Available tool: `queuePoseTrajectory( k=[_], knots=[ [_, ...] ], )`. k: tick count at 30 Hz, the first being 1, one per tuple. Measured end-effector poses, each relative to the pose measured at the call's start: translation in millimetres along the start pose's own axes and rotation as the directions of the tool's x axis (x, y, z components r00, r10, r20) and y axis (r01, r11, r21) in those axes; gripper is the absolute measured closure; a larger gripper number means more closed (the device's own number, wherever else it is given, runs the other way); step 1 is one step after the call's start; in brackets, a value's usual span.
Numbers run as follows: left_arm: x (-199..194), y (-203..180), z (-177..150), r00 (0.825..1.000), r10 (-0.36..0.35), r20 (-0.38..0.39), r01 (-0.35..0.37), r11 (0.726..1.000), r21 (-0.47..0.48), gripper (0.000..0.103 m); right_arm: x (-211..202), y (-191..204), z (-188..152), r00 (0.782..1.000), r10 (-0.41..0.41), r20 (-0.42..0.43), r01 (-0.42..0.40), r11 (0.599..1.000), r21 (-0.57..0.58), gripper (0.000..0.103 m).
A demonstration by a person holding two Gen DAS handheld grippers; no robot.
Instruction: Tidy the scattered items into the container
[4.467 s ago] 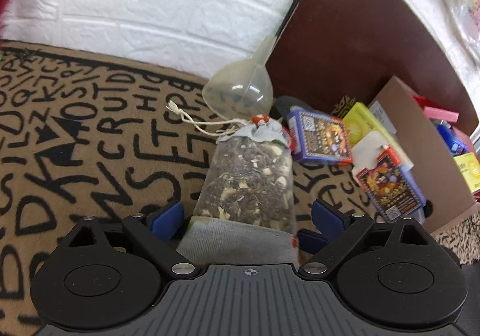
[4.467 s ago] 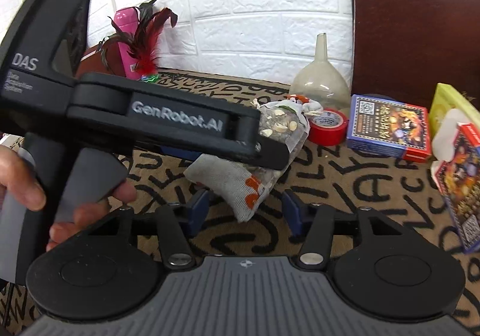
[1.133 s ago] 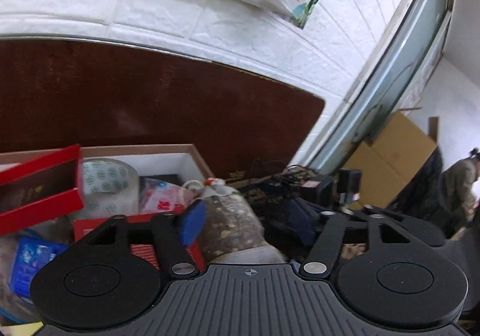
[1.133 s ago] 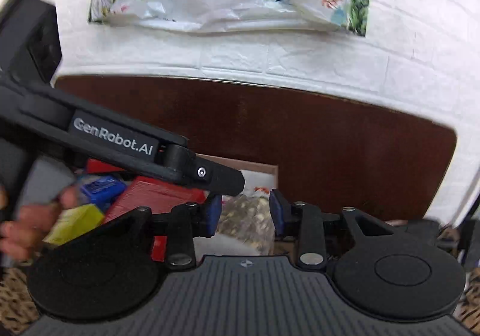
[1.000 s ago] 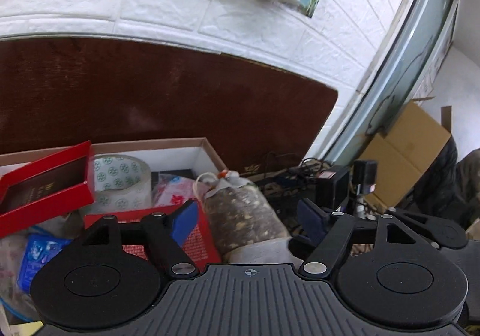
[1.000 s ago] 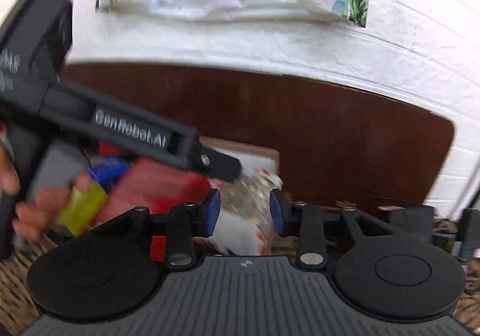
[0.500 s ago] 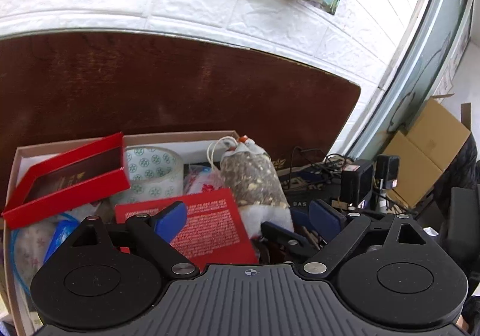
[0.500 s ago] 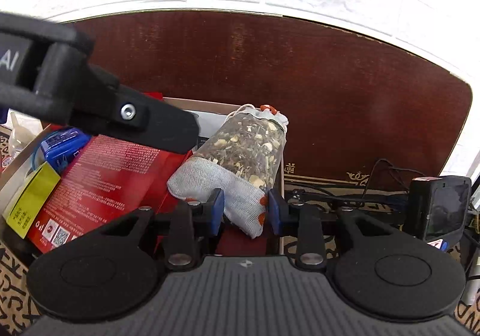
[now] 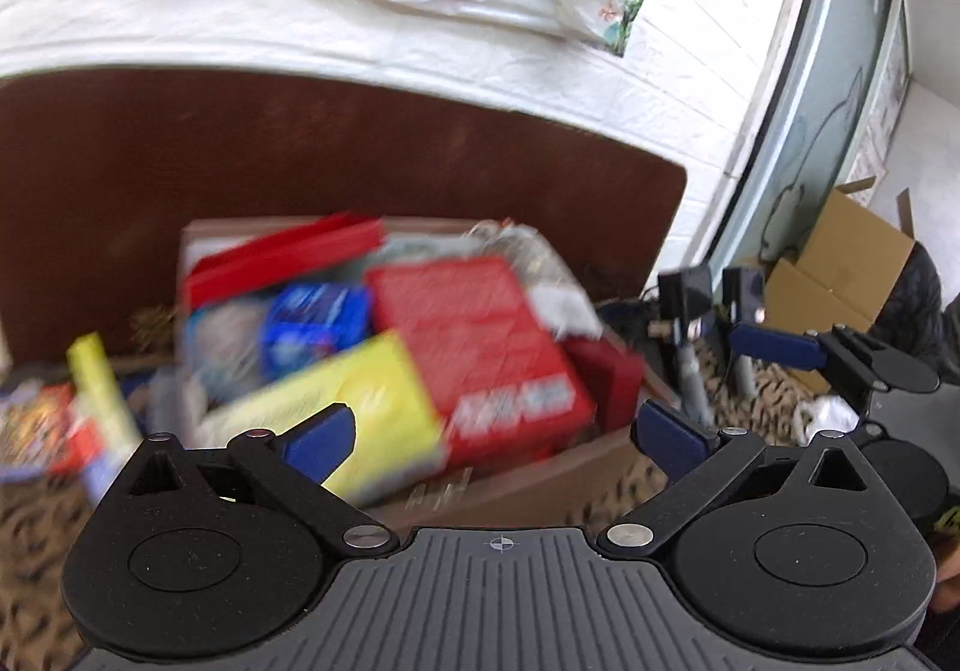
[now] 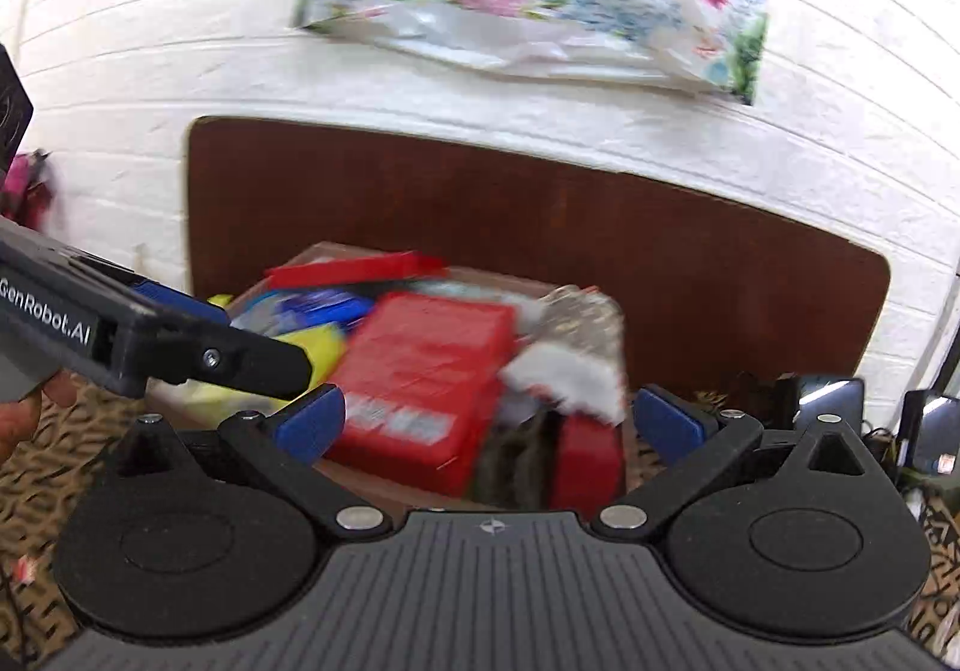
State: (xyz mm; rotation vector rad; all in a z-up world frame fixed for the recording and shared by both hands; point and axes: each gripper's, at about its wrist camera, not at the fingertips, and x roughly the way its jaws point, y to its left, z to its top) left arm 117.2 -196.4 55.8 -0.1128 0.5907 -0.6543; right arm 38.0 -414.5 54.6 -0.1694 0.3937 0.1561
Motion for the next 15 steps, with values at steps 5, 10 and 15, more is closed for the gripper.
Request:
queuePoseTrajectory(
  k=[5,10,15],
  knots=[
    [-44,6,-45,0.997,0.079,-0.006,-0.079,0.997,0.014,0.0,-18,45,-17,0.999,0.036,-0.029,-0.036,0.999,-0.002,0.001],
    [-73,5,-77,0.977,0.212,-0.025,-0.21,0.976,0.053,0.0,-34,71,-35,0.993,-0.014,-0.115,0.016,1.0,0.014,0.001],
    [-80,4,-88,0.954,0.294,-0.058,-0.289,0.954,0.078,0.0,-46,72,-40,0.981,-0.073,-0.18,0.083,0.996,0.046,0.001]
  ],
)
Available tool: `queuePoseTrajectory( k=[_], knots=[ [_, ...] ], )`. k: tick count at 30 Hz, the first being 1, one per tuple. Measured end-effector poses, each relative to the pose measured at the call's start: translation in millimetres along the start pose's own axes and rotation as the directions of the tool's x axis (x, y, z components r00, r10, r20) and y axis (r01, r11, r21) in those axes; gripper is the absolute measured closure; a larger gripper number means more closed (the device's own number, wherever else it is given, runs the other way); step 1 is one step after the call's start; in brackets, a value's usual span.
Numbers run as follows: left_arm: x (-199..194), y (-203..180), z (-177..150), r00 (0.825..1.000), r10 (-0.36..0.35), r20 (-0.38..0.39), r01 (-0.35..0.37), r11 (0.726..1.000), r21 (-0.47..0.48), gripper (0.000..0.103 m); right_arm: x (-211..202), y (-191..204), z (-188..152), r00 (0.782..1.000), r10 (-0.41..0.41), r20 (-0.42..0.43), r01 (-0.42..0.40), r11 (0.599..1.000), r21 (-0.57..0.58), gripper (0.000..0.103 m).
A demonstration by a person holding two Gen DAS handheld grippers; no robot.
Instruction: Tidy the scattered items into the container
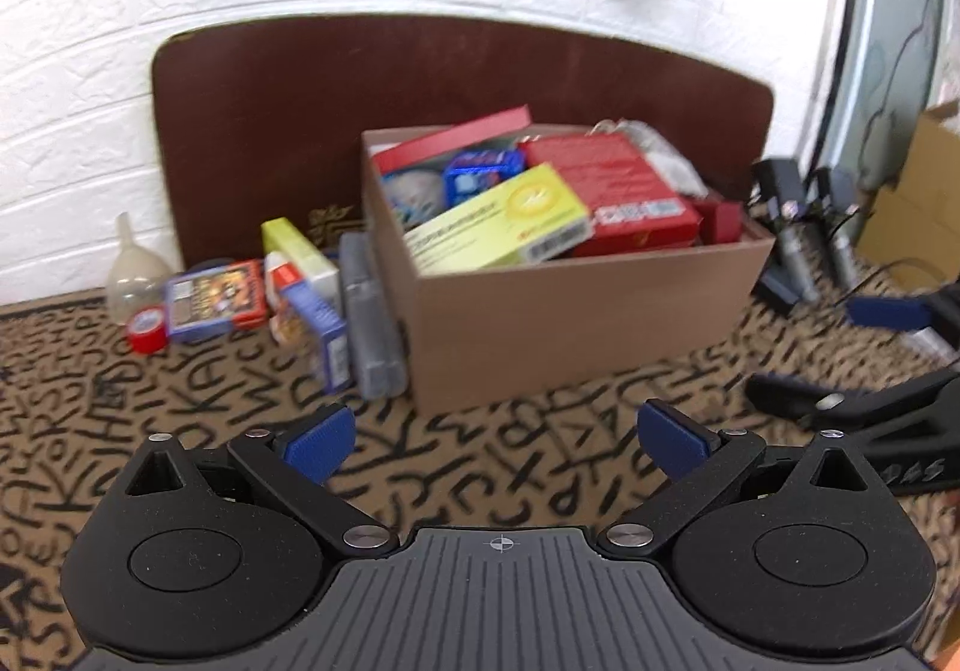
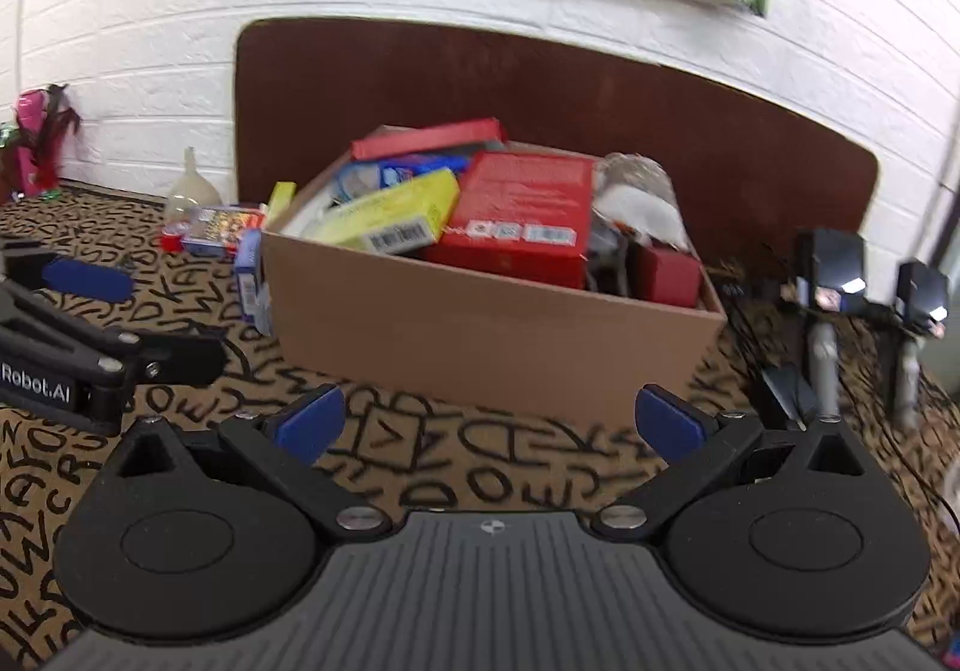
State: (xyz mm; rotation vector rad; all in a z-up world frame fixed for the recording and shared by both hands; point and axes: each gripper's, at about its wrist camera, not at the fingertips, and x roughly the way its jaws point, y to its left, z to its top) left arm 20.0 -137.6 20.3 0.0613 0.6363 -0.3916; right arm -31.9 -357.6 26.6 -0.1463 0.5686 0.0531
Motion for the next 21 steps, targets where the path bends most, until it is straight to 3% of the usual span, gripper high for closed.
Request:
queuePoseTrajectory(
  k=[4,9,14,21],
  knots=[
    [-7,-4,-2,0.997,0.065,0.035,-0.065,0.998,0.019,0.0,-14,-2,-1,0.999,-0.053,-0.007,0.053,0.998,0.016,0.001],
    [-10,-1,4,0.999,0.044,0.015,-0.044,0.999,-0.024,0.0,-24,-1,-5,0.998,-0.062,-0.008,0.062,0.998,0.024,0.001],
    [-10,-6,5,0.997,0.072,0.017,-0.072,0.997,0.004,0.0,-28,-2,-4,0.998,-0.068,-0.005,0.068,0.997,0.03,0.001],
    [-10,-6,7,0.999,0.043,0.012,-0.043,0.999,-0.004,0.0,-27,0,-3,0.998,-0.063,-0.006,0.063,0.997,0.034,0.001]
  ],
)
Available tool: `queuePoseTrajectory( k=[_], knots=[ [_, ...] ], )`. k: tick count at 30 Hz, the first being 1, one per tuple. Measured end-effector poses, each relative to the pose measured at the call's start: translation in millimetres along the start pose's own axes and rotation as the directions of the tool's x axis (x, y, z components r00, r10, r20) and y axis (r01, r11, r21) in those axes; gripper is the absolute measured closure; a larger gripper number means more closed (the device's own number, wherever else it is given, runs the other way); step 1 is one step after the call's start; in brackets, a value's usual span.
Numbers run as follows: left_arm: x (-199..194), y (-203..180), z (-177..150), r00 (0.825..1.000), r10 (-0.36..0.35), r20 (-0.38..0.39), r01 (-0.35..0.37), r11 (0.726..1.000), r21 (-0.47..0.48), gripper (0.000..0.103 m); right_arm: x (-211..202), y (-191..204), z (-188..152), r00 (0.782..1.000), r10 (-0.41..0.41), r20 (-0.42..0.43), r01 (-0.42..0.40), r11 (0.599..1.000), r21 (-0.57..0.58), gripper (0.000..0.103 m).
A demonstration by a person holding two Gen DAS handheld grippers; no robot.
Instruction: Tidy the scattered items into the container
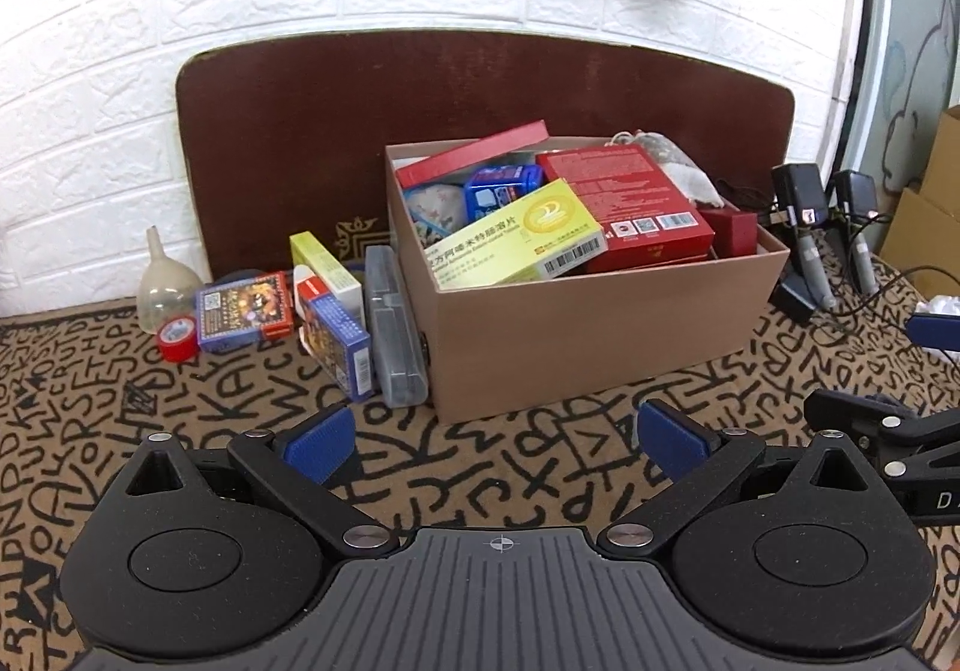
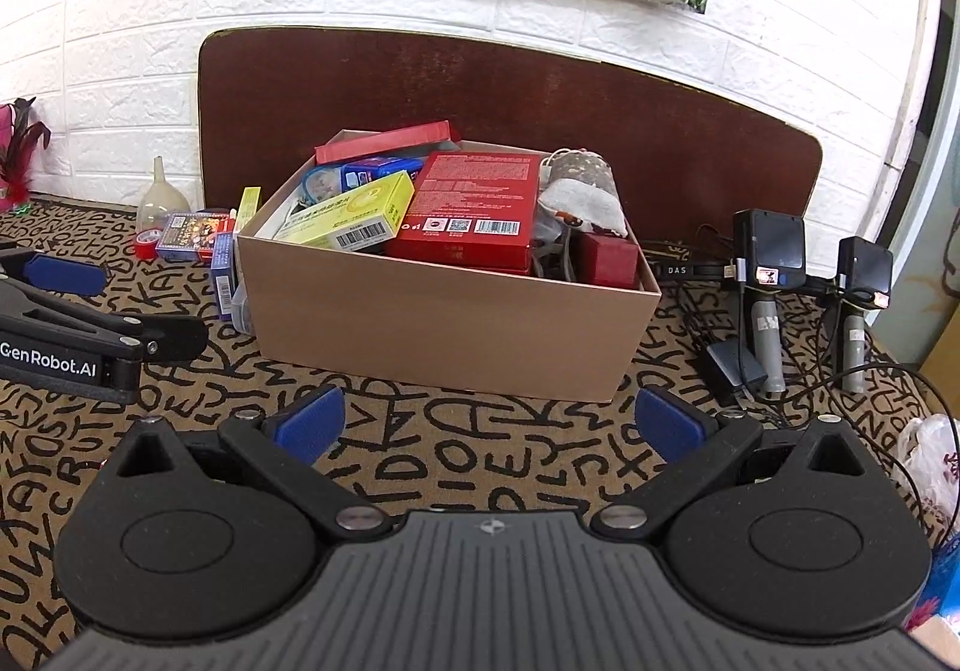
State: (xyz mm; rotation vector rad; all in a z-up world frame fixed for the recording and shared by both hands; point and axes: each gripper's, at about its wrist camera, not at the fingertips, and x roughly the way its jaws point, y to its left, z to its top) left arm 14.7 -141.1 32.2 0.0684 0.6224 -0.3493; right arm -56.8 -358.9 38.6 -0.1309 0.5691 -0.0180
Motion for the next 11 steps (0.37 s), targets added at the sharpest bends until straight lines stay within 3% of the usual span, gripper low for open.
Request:
queuePoseTrajectory(
  k=[11],
  knots=[
    [5.8,-3.4,2.1,1.0,-0.004,-0.012,0.004,1.0,0.001,0.0,9.5,-5.1,-3.0,1.0,0.008,-0.024,-0.007,0.999,0.036,0.001]
  ],
)
